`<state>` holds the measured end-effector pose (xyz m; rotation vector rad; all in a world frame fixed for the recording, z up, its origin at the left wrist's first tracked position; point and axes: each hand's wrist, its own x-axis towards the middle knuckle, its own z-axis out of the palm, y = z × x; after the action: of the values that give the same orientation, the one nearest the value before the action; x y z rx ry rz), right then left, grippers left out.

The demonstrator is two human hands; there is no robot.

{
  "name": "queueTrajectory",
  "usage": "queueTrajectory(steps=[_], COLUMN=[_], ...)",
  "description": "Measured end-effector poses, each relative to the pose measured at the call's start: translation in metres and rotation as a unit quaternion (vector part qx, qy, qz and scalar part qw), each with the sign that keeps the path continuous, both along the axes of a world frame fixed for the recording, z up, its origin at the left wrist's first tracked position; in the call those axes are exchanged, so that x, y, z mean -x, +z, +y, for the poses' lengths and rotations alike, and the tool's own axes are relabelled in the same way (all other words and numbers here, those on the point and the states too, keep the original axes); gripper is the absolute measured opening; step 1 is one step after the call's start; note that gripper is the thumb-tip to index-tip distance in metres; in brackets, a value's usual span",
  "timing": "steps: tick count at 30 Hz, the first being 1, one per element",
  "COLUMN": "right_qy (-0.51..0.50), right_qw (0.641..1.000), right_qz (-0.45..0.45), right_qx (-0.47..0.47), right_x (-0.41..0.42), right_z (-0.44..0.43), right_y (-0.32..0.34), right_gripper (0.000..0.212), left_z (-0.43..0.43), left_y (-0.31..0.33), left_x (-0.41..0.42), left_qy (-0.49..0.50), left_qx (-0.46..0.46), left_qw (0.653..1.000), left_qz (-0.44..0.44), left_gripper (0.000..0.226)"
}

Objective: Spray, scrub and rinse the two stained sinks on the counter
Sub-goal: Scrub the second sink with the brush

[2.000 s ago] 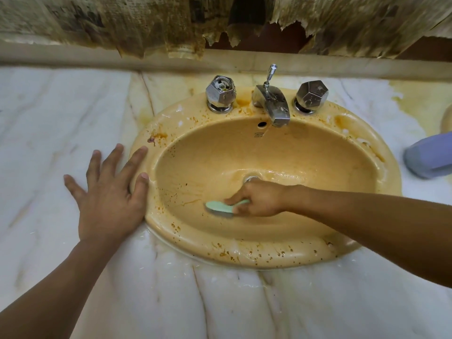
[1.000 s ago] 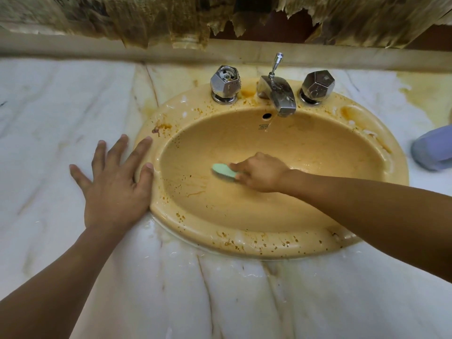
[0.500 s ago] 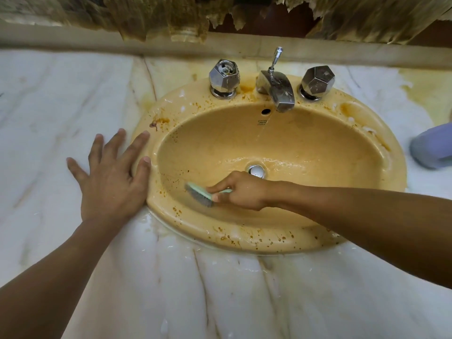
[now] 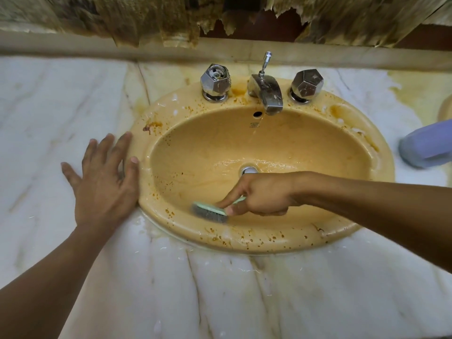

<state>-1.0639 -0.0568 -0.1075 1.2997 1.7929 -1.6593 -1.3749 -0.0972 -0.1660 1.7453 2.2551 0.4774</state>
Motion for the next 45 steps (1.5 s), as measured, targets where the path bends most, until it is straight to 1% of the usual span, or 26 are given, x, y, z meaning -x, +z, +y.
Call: queueTrajectory(steps=[3, 6, 8, 12, 14, 17, 19, 20, 22, 23, 24, 25, 26, 27, 28, 30, 31, 32, 33, 34, 35, 37, 39, 40, 43, 45], right_qy=[0.028, 0.044, 0.038, 0.019, 0.039, 0.106, 0.138, 0.138, 0.099, 0.071, 0.050, 0.030, 0.002, -0.022, -0.031, 0.004, 0.033, 0.064, 0.094, 0.112, 0.100, 0.001, -0.105, -0.119, -0.040, 0.038], right_qw=[0.997, 0.991, 0.995, 0.999, 0.999, 0.992, 0.984, 0.981, 0.967, 0.949, 0.920, 0.894, 0.880, 0.883, 0.899, 0.942, 0.952, 0.953, 0.948, 0.940, 0.935, 0.924, 0.905, 0.902, 0.904, 0.915], right_qz=[-0.054, -0.114, -0.087, 0.009, -0.004, -0.062, -0.073, -0.055, -0.012, -0.015, -0.039, -0.075, -0.100, -0.106, -0.079, 0.038, 0.090, 0.118, 0.125, 0.118, 0.104, 0.097, 0.158, 0.193, 0.264, 0.249], right_qx=[0.040, 0.047, 0.014, -0.046, -0.035, -0.015, -0.081, -0.126, -0.233, -0.307, -0.386, -0.441, -0.465, -0.458, -0.430, -0.333, -0.290, -0.270, -0.277, -0.299, -0.324, -0.369, -0.380, -0.368, -0.333, -0.316], right_x=[-0.031, -0.053, -0.039, 0.006, -0.001, -0.030, -0.024, -0.013, 0.017, 0.029, 0.037, 0.038, 0.035, 0.031, 0.026, 0.021, 0.018, 0.015, 0.012, 0.013, 0.017, 0.036, 0.064, 0.073, 0.055, 0.032], right_z=[0.010, 0.011, 0.006, 0.000, 0.008, 0.017, 0.017, 0.016, 0.015, 0.018, 0.022, 0.024, 0.024, 0.023, 0.020, 0.006, 0.000, -0.002, 0.003, 0.010, 0.020, 0.033, 0.026, 0.015, -0.016, -0.007], right_y=[0.016, 0.024, 0.018, -0.002, 0.000, -0.004, -0.021, -0.036, -0.067, -0.082, -0.094, -0.105, -0.113, -0.117, -0.118, -0.109, -0.103, -0.100, -0.100, -0.102, -0.105, -0.114, -0.114, -0.112, -0.110, -0.110], right_gripper=[0.028, 0.028, 0.030, 0.032, 0.031, 0.029, 0.034, 0.038, 0.043, 0.045, 0.047, 0.048, 0.049, 0.049, 0.049, 0.047, 0.046, 0.045, 0.045, 0.044, 0.044, 0.044, 0.045, 0.046, 0.047, 0.048], left_z=[0.000, 0.000, 0.000, 0.001, 0.003, 0.004, 0.004, 0.005, 0.004, 0.004, 0.003, 0.003, 0.004, 0.004, 0.005, 0.005, 0.005, 0.005, 0.005, 0.005, 0.006, 0.006, 0.006, 0.006, 0.007, 0.007], left_y=[-0.001, -0.003, -0.002, 0.001, 0.004, 0.005, 0.004, 0.004, 0.004, 0.003, 0.003, 0.002, 0.002, 0.001, 0.000, -0.001, -0.001, -0.001, -0.001, 0.000, 0.000, 0.000, 0.000, 0.000, -0.001, -0.001], left_x=[0.000, -0.001, -0.002, 0.000, 0.002, 0.007, 0.009, 0.009, 0.009, 0.009, 0.010, 0.010, 0.012, 0.013, 0.013, 0.013, 0.013, 0.013, 0.013, 0.013, 0.013, 0.013, 0.014, 0.014, 0.015, 0.015], left_qy=[0.011, 0.062, 0.090, 0.078, 0.075, 0.060, 0.052, 0.052, 0.056, 0.058, 0.057, 0.053, 0.046, 0.039, 0.033, 0.026, 0.023, 0.021, 0.020, 0.020, 0.020, 0.019, 0.018, 0.017, 0.013, 0.014], left_qx=[-0.009, -0.023, -0.027, -0.011, -0.004, 0.003, 0.006, 0.006, 0.003, 0.002, 0.001, 0.002, 0.006, 0.012, 0.020, 0.031, 0.034, 0.036, 0.039, 0.043, 0.045, 0.048, 0.049, 0.049, 0.054, 0.055], left_qw=[1.000, 0.998, 0.995, 0.997, 0.997, 0.995, 0.993, 0.993, 0.993, 0.994, 0.995, 0.996, 0.996, 0.997, 0.998, 0.998, 0.998, 0.998, 0.998, 0.997, 0.997, 0.997, 0.997, 0.997, 0.997, 0.996], left_qz=[-0.009, -0.018, -0.018, -0.001, 0.025, 0.084, 0.104, 0.106, 0.100, 0.093, 0.085, 0.078, 0.072, 0.065, 0.058, 0.052, 0.052, 0.052, 0.052, 0.053, 0.054, 0.055, 0.056, 0.057, 0.057, 0.065], left_gripper=[0.057, 0.055, 0.055, 0.056, 0.054, 0.049, 0.048, 0.048, 0.049, 0.049, 0.050, 0.051, 0.051, 0.051, 0.051, 0.051, 0.052, 0.052, 0.053, 0.053, 0.054, 0.054, 0.056, 0.057, 0.059, 0.060])
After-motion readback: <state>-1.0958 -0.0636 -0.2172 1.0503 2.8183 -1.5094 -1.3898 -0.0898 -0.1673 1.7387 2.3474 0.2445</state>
